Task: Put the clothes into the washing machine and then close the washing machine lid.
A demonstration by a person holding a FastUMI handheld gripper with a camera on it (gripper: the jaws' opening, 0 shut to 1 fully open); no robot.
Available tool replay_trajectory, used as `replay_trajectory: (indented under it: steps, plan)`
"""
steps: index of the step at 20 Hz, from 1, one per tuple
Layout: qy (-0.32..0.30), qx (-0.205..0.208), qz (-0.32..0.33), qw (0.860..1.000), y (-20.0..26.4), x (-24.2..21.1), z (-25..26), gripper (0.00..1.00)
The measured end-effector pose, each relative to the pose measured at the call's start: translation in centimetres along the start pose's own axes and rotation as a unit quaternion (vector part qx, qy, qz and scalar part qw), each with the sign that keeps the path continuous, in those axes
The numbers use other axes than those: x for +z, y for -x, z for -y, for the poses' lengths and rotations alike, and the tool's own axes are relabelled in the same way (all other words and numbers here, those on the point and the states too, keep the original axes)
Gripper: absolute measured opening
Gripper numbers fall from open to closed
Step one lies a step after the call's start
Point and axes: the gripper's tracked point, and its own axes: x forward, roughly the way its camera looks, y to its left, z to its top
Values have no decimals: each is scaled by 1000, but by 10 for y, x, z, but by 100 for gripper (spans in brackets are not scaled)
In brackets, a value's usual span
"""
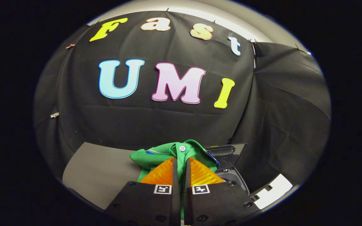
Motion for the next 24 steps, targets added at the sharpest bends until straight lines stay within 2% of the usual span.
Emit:
replay_trajectory:
  steps: [11,17,22,24]
  plan:
    - [12,69,3,998,-61,-33,128,9]
    - [27,68,-32,997,-101,-79,172,9]
    - [23,66,-74,995,-137,-137,182,9]
    - [40,65,-88,993,-151,-163,184,9]
